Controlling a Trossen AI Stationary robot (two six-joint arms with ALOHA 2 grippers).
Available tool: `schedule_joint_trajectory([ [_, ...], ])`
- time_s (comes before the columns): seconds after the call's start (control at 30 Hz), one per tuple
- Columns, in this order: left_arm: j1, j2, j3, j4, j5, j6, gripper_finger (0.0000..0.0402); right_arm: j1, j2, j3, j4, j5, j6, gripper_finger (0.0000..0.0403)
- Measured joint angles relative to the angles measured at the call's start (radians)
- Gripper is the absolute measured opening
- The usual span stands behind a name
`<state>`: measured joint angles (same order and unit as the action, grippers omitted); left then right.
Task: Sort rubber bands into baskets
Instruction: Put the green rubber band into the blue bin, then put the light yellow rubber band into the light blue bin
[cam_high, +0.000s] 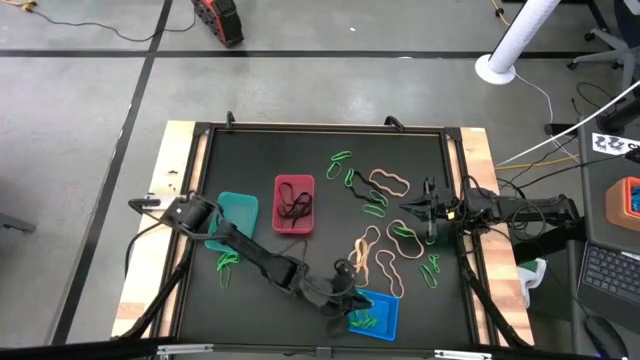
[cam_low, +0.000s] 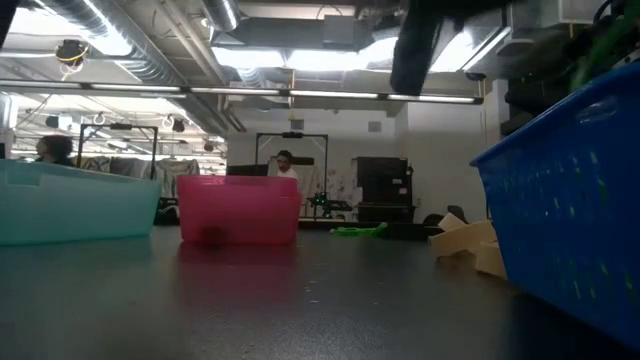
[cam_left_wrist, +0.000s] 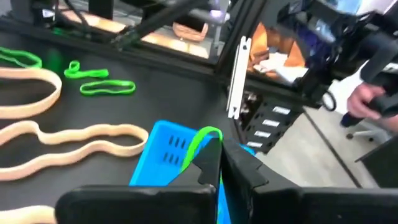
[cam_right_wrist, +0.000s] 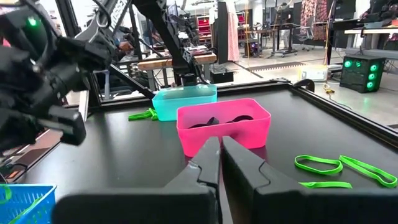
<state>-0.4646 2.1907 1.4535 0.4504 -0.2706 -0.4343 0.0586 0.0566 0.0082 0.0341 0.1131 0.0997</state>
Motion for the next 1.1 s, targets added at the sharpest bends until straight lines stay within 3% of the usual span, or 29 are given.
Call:
schedule_joint_trajectory([
  [0.23,0.000,0.019,0.000,-0.080,0.005,0.033,0.0038,0.000,0.000,0.000,0.001,0.000,0.000,0.0019],
  [0.63,0.000,0.007,0.000,-0.155,0.014,0.008,0.0154,0.000,0.000,0.000,0.002,0.000,0.000,0.0019],
  [0.97,0.003,-0.120,0.000,-0.302,0.017,0.091,0.0164,0.000,0.000,0.007,0.006,-0.052,0.042,0.0023],
  [1.1,0.005,-0.197,0.000,-0.393,0.017,0.126,0.0164,0.000,0.000,0.016,0.010,-0.106,0.055,0.0059],
])
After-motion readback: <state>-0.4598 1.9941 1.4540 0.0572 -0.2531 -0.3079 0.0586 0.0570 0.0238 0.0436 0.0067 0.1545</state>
